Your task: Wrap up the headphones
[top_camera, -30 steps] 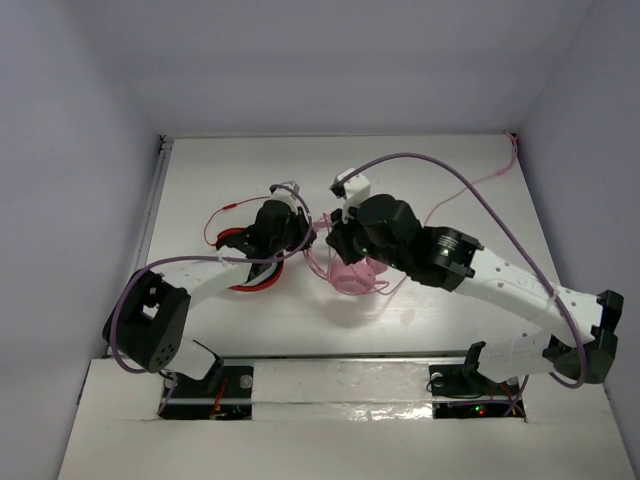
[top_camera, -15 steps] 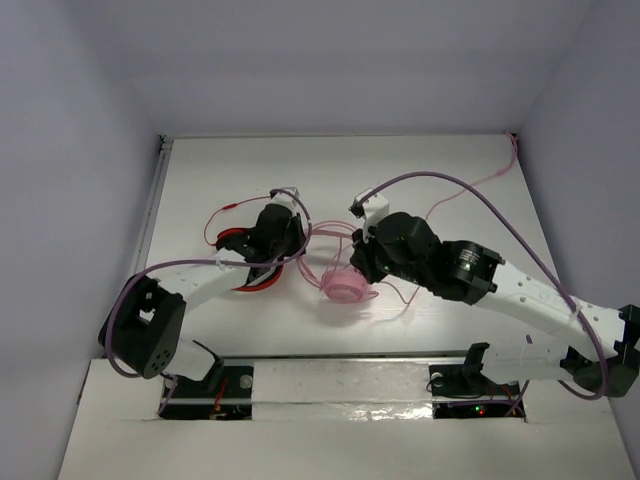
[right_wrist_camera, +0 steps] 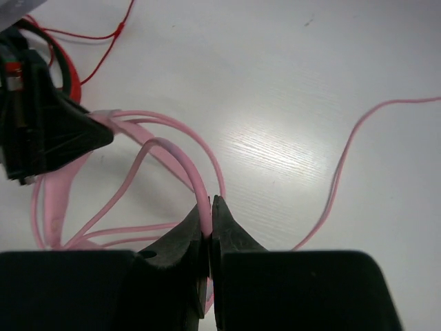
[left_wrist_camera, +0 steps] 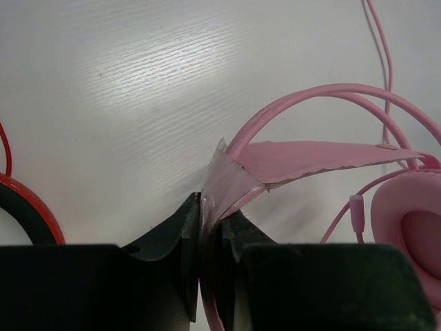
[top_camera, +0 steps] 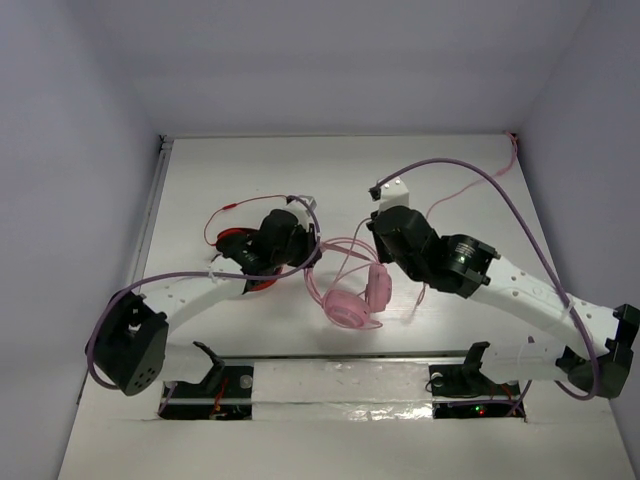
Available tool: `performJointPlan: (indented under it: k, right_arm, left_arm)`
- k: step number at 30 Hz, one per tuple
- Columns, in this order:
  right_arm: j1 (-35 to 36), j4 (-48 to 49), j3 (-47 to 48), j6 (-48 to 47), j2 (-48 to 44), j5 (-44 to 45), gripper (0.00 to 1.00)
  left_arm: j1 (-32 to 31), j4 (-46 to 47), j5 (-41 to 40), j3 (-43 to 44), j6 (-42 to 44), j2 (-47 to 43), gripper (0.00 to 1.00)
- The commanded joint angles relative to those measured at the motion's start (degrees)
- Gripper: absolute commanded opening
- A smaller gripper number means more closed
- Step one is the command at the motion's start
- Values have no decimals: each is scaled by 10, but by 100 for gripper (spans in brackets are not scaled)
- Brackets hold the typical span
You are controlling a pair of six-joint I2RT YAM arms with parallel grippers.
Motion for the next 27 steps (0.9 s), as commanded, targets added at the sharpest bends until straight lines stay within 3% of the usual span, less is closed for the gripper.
performJointPlan:
  k: [1, 6, 11, 15, 23, 27]
  right_arm:
    - [-12, 22, -15, 16, -30, 59, 0]
    - [-39, 91, -64, 41, -72, 45, 2]
    - [-74, 182, -119, 47, -109, -14, 11]
    - [-118, 249, -156, 35, -114, -138, 16]
    - [-161, 453, -254, 51, -132, -313, 16]
    - [-168, 551, -302, 62, -117, -421, 26]
  left_arm:
    - [1, 23, 50, 42, -18, -40, 0]
    - [38, 31, 119, 71, -31, -61, 0]
    - [96, 43, 208, 104, -43, -75, 0]
    - [146, 47, 318, 131, -47, -75, 0]
    - [220, 95, 395, 157, -107, -92, 0]
    - [235, 129, 425, 203, -160, -92, 0]
